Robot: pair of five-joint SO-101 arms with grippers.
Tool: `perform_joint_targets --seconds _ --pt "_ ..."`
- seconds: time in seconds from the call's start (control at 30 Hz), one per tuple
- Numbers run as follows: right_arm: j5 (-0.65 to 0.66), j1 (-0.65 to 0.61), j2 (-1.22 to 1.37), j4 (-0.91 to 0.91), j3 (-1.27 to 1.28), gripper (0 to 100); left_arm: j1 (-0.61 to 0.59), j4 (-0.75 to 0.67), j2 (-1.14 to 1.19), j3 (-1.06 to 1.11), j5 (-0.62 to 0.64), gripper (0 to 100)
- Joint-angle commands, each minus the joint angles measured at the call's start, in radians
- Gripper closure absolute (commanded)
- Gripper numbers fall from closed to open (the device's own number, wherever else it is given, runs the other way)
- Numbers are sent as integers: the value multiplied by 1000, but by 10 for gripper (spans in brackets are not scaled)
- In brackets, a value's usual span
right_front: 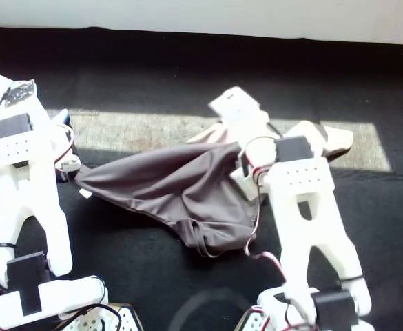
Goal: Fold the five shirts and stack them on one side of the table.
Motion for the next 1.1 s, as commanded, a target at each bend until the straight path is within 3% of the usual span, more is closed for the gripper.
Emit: perform_joint_targets --seconds 0.0,0.27,0.63,0.8,1.07 --pt "-12 19 110 -113 88 836 -13 -11 -35 -10 -9 991" --pt "-12 36 458 -403 33 836 -10 -6 -35 -10 -9 991" --pt "-23 131 848 -414 -653 836 -13 -6 -36 -10 -9 991" --pt "-124 133 862 -199 -862 836 -13 -6 -36 -10 -9 991" --pt "-124 127 766 259 -1072 839 -13 -8 -36 -10 -9 991"
